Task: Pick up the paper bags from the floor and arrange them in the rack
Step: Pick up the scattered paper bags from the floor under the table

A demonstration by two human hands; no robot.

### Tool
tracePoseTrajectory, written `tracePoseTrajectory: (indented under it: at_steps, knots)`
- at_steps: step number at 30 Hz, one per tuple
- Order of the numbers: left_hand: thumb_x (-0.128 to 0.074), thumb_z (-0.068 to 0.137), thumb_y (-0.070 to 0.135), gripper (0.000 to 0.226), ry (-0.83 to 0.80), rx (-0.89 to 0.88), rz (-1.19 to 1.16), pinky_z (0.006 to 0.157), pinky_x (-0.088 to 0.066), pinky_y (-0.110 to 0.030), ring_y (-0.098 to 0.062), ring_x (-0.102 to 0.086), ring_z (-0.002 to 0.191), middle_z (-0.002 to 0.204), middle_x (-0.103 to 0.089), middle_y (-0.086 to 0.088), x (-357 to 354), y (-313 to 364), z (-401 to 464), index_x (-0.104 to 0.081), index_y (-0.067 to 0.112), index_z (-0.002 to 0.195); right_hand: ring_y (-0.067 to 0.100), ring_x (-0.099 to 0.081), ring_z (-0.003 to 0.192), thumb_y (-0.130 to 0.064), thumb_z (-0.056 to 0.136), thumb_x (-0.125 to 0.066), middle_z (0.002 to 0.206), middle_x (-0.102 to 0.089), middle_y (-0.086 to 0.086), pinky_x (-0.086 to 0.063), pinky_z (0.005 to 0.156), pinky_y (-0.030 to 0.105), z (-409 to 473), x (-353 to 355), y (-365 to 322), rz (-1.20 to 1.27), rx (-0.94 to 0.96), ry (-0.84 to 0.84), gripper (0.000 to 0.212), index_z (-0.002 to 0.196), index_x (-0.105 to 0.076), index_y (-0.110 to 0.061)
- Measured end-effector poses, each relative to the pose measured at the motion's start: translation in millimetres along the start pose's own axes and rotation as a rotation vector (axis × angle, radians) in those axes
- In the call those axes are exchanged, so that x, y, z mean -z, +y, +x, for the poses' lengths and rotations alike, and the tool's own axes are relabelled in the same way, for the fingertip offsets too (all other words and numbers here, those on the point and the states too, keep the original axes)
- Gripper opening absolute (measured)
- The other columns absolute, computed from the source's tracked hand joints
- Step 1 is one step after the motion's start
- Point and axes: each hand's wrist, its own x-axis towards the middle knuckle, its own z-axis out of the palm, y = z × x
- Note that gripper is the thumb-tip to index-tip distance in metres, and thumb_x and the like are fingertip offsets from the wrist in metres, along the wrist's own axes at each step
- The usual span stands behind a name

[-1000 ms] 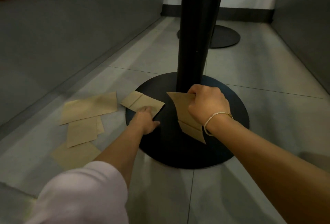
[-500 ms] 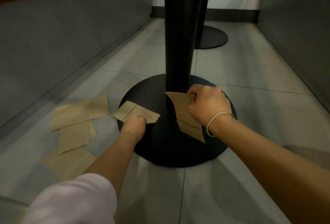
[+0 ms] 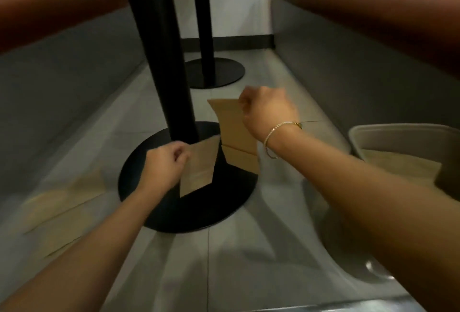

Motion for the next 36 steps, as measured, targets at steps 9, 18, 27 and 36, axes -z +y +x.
tracePoseTrajectory:
  at_steps: [9,18,27,36]
  knots:
    - [-0.059,0.091,0.023,0.006,0.145,-0.184,-0.436,0.079,-0.056,-0.035,-0.013,-0.063,0.075,0.077,-0.056,0.013,29.1,154.7,20.6,-0.056,0.028,0.094,0.036,-0.056,0.106,-0.01,0.092,-0.043,0.114,-0.06,0.013,-0.045,0.082,0.038,-27.1,135.5,49.8,-0.12,-0.129,0.372,0.029,0.117,-0.057,-0.015]
    - [-0.059,0.091,0.016,0.01,0.006,-0.356,-0.69,0.076,-0.058,-0.041,-0.016,-0.065,0.079,0.082,-0.06,0.009,27.2,249.3,11.1,-0.055,0.025,0.092,0.037,-0.056,0.108,-0.01,0.091,-0.049,0.12,-0.058,0.016,-0.045,0.084,0.039,-64.0,188.9,105.0,-0.263,-0.493,0.222,0.032,0.121,-0.059,-0.014]
    - [-0.056,0.092,0.009,0.018,-0.306,-0.336,-0.816,0.059,-0.055,-0.016,-0.005,-0.063,0.074,0.085,-0.063,0.006,-0.9,292.2,-14.2,-0.055,0.025,0.085,0.035,-0.048,0.116,-0.015,0.088,-0.055,0.126,-0.051,0.013,-0.042,0.09,0.04,-77.1,209.5,104.8,-0.154,-0.496,0.376,0.036,0.124,-0.052,-0.017]
    - [-0.061,0.09,0.018,0.04,-0.498,-0.348,-0.302,0.094,-0.04,-0.023,-0.014,-0.053,0.113,0.12,-0.056,0.001,-28.0,226.8,-23.0,-0.05,0.017,0.128,0.033,-0.046,0.117,-0.016,0.089,-0.055,0.128,-0.045,0.013,-0.041,0.091,0.04,-45.0,149.6,43.7,-0.062,-0.236,0.367,0.039,0.127,-0.049,-0.017]
